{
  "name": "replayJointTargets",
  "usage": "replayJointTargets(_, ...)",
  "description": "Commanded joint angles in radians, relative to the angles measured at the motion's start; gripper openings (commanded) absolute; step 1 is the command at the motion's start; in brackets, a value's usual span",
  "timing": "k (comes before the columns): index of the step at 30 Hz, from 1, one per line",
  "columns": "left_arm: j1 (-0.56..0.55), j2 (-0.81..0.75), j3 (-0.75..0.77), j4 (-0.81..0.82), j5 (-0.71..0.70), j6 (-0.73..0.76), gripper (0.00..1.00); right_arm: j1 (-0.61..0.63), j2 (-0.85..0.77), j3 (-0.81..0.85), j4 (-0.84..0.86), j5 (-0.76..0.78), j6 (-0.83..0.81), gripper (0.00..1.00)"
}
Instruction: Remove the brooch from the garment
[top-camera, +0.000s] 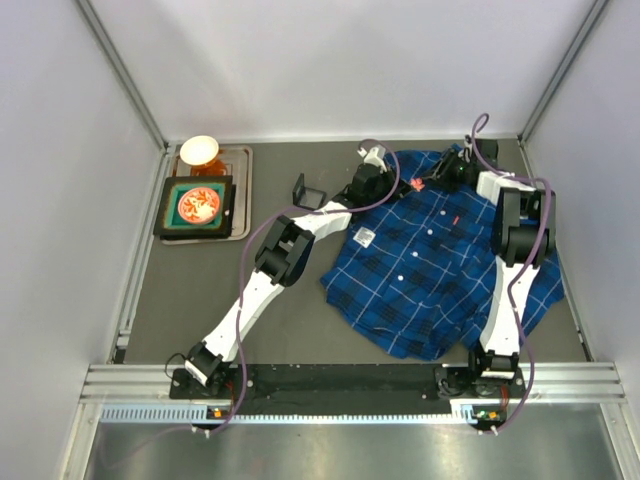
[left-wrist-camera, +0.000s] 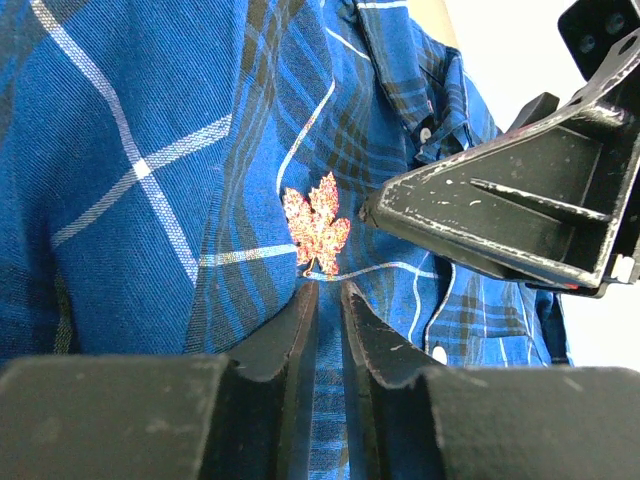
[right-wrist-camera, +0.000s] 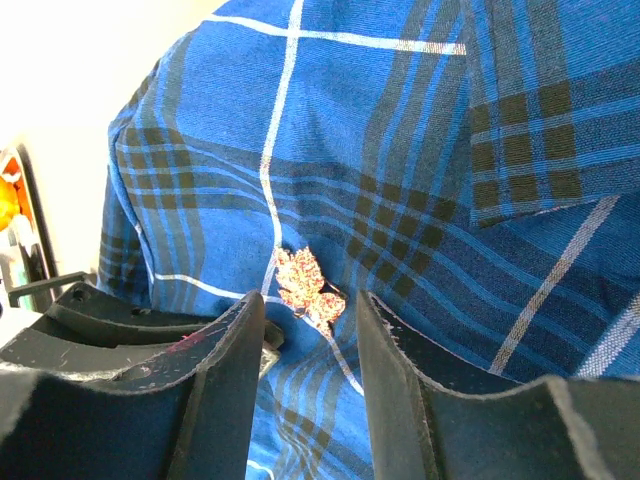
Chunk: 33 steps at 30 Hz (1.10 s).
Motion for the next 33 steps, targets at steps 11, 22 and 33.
replayJointTargets(11,0.001,0.01,0.058,-0.016,0.002,-0.009,0.2,0.019,0.035,0.045,-0.027,-0.048,-0.004,0.41)
replayJointTargets(22,0.002,-0.081,0.06,-0.141,0.013,0.117,0.25,0.031,0.021,0.019,0.068,-0.14,0.075,0.41)
replayJointTargets(33,0.004,-0.168,0.04,-0.157,-0.045,0.273,0.57,0.04,0.044,0.014,0.172,-0.193,0.133,0.41)
